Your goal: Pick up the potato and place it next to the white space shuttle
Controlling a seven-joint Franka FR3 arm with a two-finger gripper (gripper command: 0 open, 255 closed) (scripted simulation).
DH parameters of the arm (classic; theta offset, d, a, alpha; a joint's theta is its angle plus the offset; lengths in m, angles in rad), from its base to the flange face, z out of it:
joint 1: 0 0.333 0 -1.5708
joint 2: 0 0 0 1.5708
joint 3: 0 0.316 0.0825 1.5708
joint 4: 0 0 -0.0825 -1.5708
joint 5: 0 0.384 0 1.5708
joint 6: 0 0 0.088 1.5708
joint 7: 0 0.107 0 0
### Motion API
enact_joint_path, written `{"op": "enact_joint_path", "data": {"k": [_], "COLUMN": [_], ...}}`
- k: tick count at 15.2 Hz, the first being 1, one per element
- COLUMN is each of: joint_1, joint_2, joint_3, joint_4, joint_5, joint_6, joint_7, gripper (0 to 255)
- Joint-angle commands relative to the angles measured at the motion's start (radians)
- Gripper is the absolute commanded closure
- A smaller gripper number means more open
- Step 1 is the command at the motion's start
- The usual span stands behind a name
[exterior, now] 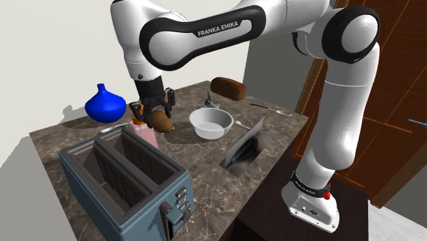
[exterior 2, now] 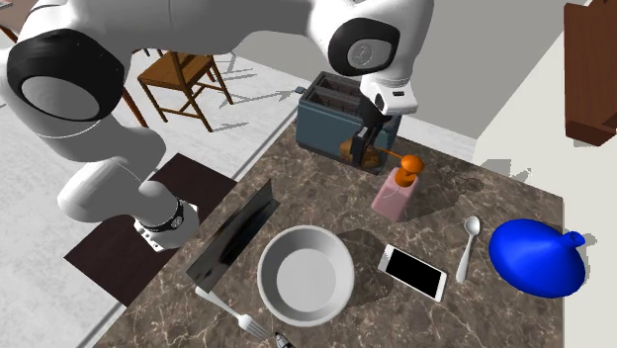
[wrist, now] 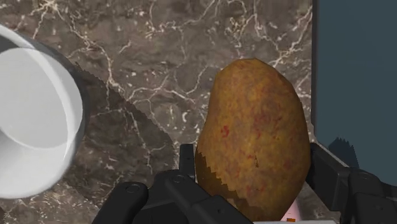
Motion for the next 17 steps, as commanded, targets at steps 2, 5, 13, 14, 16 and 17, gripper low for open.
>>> {"op": "enact_joint_path", "data": {"k": [2,5,13,14,16,17], "joint_1": [-0.015,-0.065,-0.177,-0.189,-0.214,-0.227], "joint_2": [-0.013,-0.054,-0.113,-0.115,-0.117,-0.117], "joint_3": [-0.008,-0.035,-0.119,-0.130,-0.152,-0.163], "joint_4": [0.008,-0.039,-0.108,-0.111,-0.114,-0.114], "joint_5": [0.007,0.023,0.043,0.044,0.043,0.042], "joint_6": [-0.016,0.008,0.055,0.059,0.067,0.071], "joint_7": [-0.028,-0.103,-0.297,-0.320,-0.366,-0.389], "gripper": [255,255,255,255,255,255]}}
